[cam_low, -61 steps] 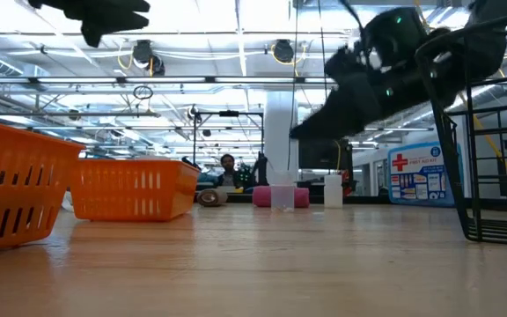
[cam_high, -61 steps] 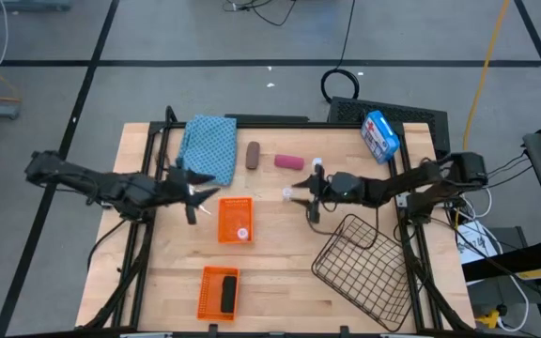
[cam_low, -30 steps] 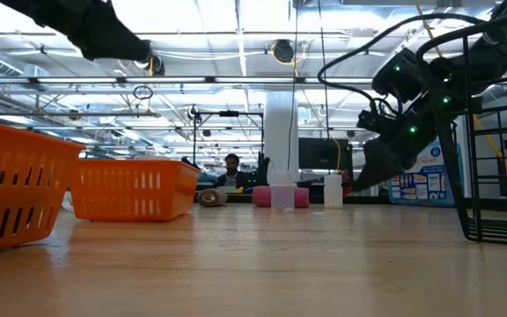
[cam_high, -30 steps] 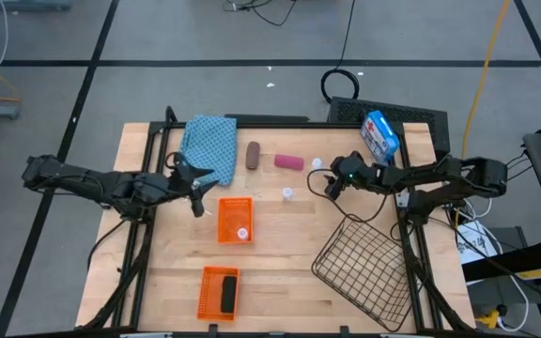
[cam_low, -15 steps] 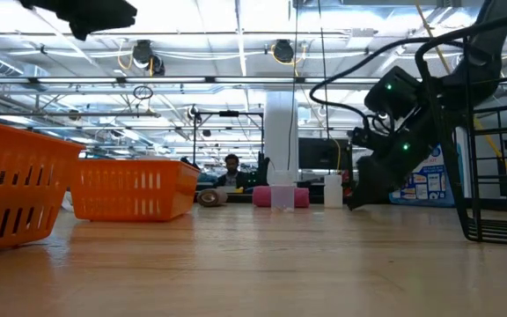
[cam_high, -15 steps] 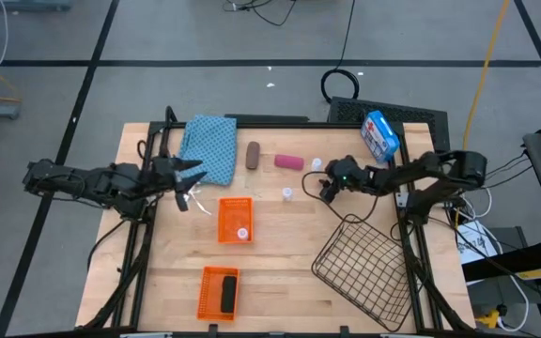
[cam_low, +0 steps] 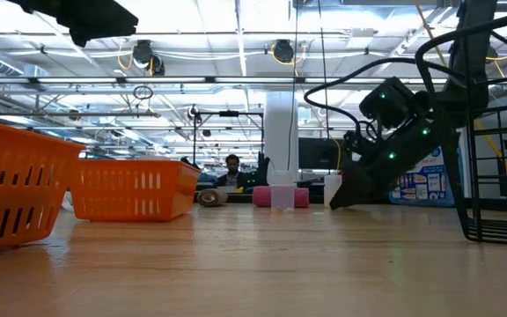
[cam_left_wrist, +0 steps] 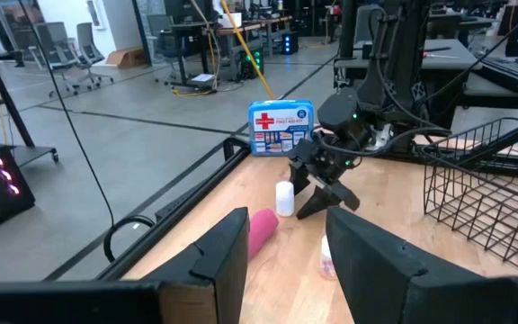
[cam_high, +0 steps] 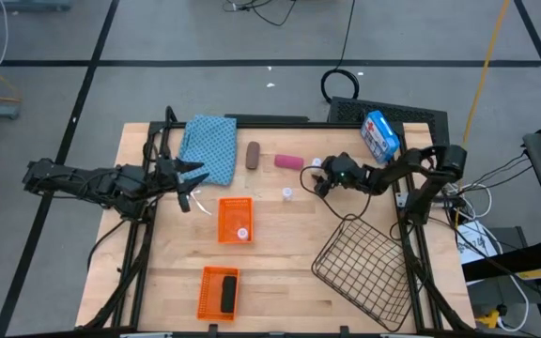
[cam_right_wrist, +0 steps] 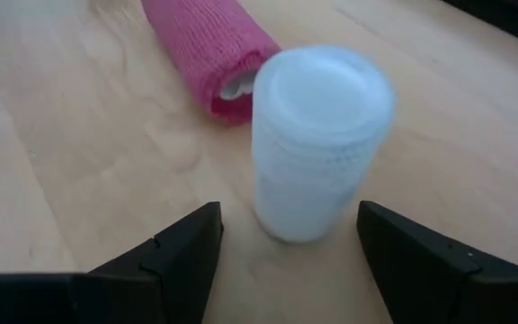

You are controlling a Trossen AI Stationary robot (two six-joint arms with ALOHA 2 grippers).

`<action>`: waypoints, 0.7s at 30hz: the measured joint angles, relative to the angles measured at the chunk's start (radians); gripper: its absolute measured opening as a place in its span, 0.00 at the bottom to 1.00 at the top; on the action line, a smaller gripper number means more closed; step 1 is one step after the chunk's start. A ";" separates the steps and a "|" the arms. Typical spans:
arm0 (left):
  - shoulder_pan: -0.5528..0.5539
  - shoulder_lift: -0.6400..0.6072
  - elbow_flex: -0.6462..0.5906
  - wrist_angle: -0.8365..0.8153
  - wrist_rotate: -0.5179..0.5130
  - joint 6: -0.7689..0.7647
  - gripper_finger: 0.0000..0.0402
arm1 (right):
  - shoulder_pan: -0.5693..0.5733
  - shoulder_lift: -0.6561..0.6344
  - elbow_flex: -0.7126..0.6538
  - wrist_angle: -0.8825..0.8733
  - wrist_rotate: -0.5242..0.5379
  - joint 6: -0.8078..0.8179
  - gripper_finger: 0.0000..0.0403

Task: Pick & Place Medicine items
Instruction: Put the white medicine bottle into the top orange basket

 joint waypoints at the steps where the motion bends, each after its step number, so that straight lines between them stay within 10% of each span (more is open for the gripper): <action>1: 0.000 0.002 0.000 -0.003 0.000 0.000 0.39 | -0.002 0.009 0.000 0.017 -0.007 -0.007 0.63; 21: 0.001 0.049 0.000 -0.012 -0.001 -0.012 0.39 | -0.004 0.080 0.000 0.108 -0.012 -0.036 0.45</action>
